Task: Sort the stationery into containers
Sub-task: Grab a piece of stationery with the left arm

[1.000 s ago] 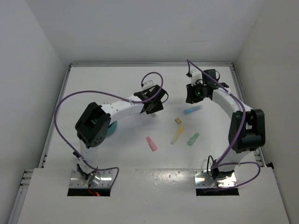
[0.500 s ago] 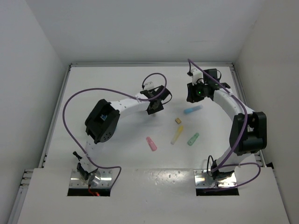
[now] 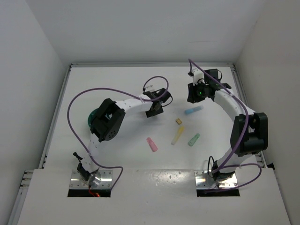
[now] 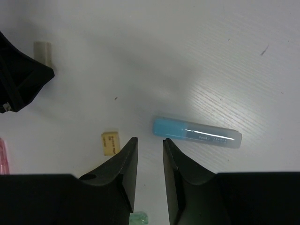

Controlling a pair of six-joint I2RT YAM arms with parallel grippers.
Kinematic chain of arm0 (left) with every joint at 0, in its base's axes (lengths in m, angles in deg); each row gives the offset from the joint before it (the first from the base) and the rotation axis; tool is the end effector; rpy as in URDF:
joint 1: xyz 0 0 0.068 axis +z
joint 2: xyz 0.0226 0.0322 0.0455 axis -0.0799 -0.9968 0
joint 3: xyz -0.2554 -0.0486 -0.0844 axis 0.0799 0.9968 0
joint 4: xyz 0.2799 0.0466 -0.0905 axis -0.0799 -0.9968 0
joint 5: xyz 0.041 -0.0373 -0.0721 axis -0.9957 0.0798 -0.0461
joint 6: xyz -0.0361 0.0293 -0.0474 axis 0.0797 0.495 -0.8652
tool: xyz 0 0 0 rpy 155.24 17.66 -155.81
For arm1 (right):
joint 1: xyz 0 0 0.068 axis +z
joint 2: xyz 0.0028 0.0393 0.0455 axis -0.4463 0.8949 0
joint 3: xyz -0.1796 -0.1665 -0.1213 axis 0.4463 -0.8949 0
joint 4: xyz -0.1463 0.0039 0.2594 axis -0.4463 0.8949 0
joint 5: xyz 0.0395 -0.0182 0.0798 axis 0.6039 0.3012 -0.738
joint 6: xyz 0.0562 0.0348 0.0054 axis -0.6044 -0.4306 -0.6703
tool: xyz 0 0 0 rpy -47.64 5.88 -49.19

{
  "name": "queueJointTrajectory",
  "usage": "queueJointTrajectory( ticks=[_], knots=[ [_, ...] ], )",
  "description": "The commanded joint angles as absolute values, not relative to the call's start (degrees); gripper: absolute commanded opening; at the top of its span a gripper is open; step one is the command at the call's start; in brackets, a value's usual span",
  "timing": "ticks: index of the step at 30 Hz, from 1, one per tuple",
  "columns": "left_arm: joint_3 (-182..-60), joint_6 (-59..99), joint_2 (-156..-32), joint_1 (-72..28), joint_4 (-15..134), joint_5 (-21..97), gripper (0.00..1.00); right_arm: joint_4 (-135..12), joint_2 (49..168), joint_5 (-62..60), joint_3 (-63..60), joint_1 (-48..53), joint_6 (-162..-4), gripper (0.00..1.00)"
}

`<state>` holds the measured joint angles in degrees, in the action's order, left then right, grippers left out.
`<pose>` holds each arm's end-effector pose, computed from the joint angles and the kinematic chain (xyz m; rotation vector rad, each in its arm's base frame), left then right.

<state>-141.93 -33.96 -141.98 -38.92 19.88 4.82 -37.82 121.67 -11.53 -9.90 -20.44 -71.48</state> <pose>0.3688 -0.3192 0.1312 -0.6095 2.4903 -0.0852 0.3936 0.0582 0.2051 -0.3625 2.4195 0.4020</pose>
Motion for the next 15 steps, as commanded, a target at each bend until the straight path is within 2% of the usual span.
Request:
queueJointTrajectory(
  ticks=[1, 4, 9, 10, 12, 13, 15],
  knots=[
    [-144.65, -33.24, -144.11, -37.96, 19.06, 3.88, 0.51, -39.4, 119.32, -11.38, -9.8, -20.79, -71.73, 0.29],
    [-145.7, -32.72, -144.73, -37.44, 19.06, 4.41, 0.51, -39.4, 119.32, -11.38, -9.8, -20.79, -71.73, 0.29],
    [-146.84, -32.19, -145.87, -37.43, 18.53, 4.93, 0.42, -39.4, 118.8, -11.38, -9.8, -20.79, -71.73, 0.29],
    [-146.85, -32.19, -145.87, -37.43, 18.53, 4.94, 0.35, -39.4, 118.8, -11.38, -9.8, -20.79, -71.73, 0.29],
    [-147.37, -31.66, -145.87, -37.43, 18.0, 4.94, 0.26, -39.4, 118.8, -11.38, -9.8, -20.79, -71.73, 0.29],
    [-147.38, -31.66, -145.0, -37.43, 18.0, 4.94, 0.17, -39.4, 118.8, -11.38, -9.8, -20.79, -71.73, 0.29],
    [-147.38, -30.96, -143.33, -37.43, 18.0, 4.07, 0.1, -39.4, 118.8, -11.38, -9.8, -20.79, -72.25, 0.29]
  ],
)
